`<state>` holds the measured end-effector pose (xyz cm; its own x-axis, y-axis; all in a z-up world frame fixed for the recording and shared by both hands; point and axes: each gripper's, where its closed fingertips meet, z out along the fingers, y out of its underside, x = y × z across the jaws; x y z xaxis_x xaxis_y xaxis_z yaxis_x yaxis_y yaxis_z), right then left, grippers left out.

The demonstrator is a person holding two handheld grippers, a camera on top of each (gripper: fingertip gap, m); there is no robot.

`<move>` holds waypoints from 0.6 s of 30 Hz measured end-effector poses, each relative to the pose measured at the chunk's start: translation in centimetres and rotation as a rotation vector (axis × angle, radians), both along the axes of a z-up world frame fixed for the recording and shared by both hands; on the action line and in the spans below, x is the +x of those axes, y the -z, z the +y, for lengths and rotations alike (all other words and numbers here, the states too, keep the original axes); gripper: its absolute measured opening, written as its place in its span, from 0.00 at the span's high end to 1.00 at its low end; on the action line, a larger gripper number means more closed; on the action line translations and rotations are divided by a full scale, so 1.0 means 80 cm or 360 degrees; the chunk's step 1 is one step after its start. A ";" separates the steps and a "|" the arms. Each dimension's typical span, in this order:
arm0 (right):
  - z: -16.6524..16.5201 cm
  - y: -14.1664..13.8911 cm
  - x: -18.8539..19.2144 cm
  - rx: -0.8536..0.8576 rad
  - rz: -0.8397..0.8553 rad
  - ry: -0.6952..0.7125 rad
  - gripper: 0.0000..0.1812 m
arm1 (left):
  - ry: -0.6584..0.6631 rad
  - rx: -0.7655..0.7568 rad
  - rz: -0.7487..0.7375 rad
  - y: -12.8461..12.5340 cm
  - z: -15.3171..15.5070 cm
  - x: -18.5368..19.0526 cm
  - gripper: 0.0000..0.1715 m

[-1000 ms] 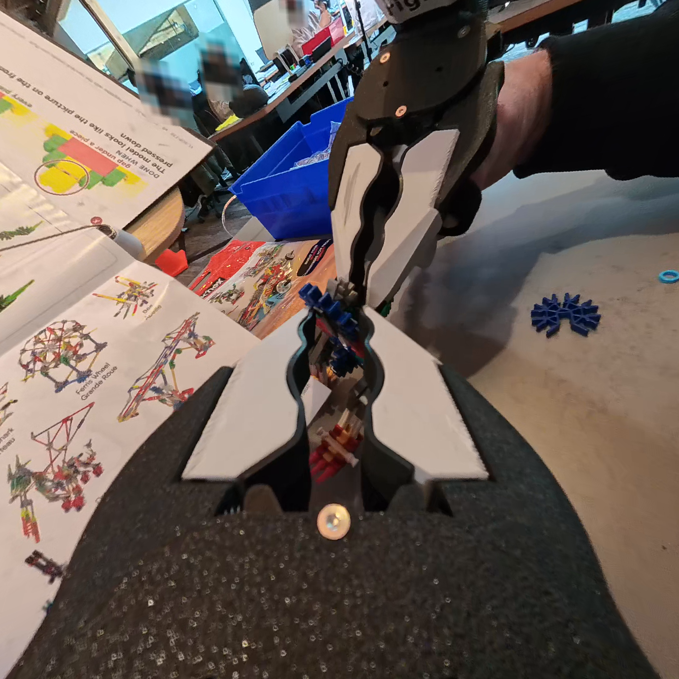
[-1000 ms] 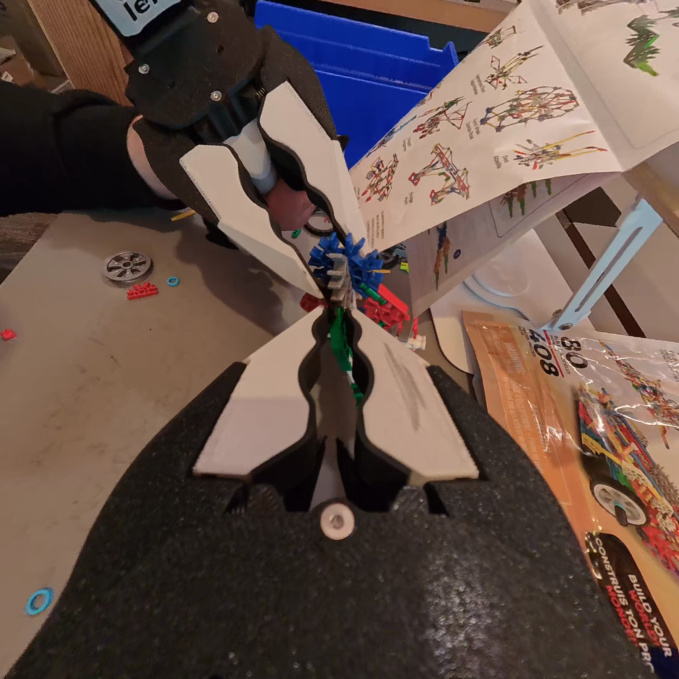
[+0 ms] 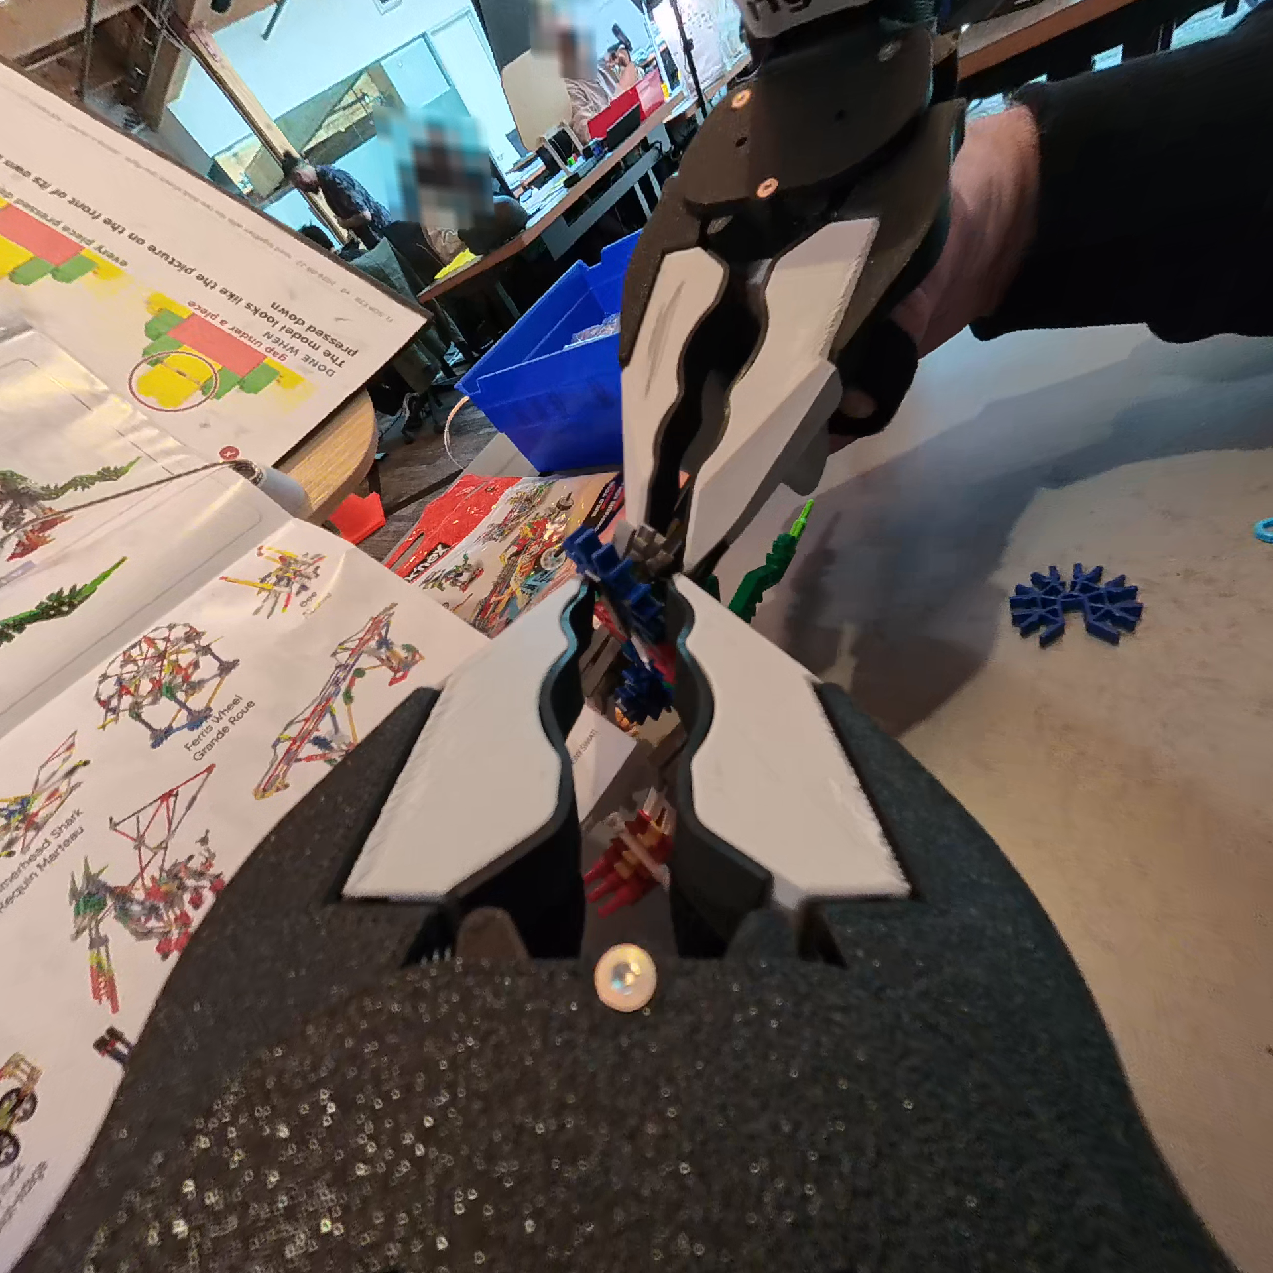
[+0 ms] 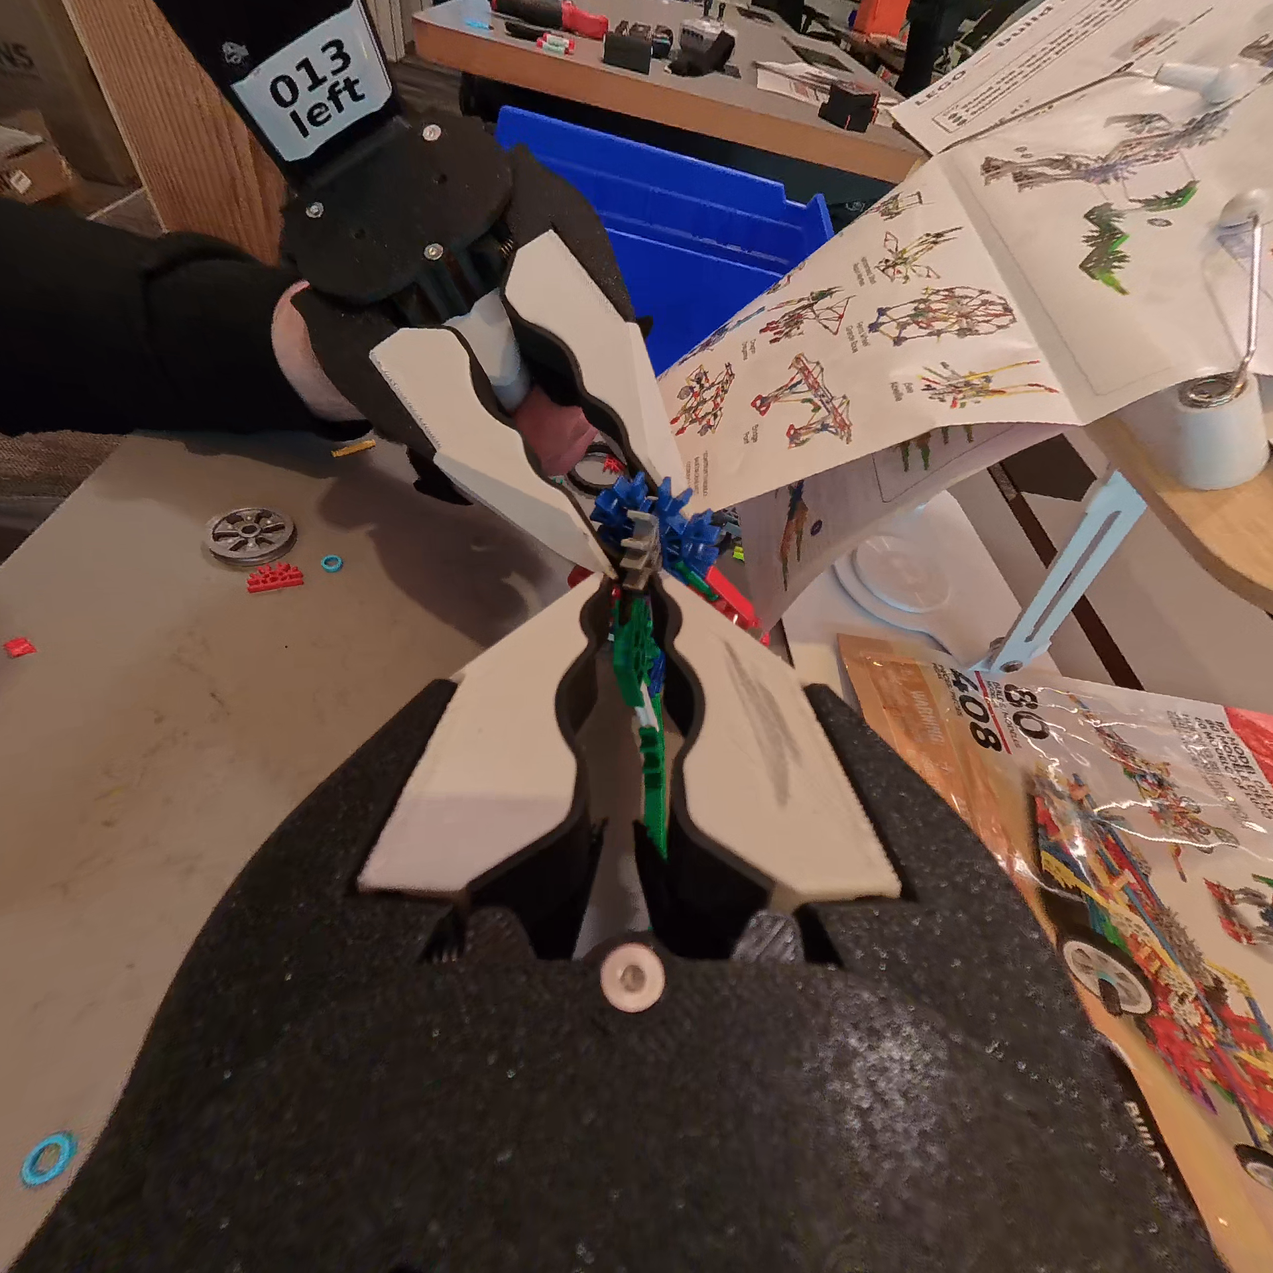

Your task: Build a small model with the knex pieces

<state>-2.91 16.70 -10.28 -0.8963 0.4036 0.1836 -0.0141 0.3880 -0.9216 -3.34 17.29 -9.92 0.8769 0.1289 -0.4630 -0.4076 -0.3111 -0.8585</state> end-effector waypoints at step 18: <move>-0.005 0.002 -0.009 0.0141 0.0122 0.0065 0.96 | -0.0022 0.0073 -0.0054 -0.011 -0.001 -0.003 0.89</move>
<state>-3.62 16.26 -10.43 -0.8615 0.4184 0.2877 -0.0661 0.4694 -0.8805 -3.55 17.18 -9.04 0.8901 0.1616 -0.4261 -0.3737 -0.2763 -0.8854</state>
